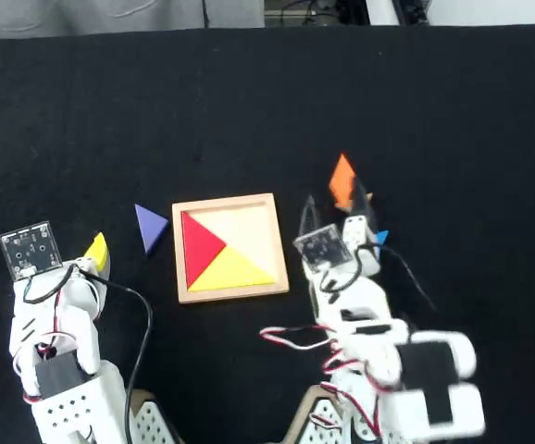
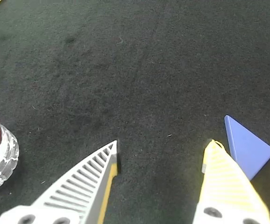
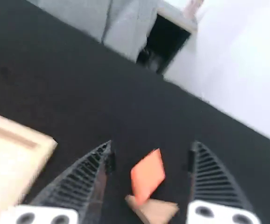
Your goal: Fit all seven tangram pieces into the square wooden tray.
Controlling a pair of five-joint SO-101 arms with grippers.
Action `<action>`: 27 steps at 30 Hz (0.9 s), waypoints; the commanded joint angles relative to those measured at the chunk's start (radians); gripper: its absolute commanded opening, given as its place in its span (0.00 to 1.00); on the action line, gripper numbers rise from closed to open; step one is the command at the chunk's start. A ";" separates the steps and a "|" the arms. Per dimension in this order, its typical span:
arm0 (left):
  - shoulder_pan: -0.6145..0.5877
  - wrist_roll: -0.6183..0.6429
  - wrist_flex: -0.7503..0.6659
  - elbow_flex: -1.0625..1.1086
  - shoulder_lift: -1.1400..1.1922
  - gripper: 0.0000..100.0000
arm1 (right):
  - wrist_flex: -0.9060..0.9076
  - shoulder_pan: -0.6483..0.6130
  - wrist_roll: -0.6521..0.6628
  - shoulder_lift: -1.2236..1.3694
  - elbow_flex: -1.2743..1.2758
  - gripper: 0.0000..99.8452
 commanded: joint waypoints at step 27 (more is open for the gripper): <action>0.015 -0.009 -0.014 0.005 -0.009 0.29 | 1.827 0.124 -0.331 -0.196 -1.053 0.01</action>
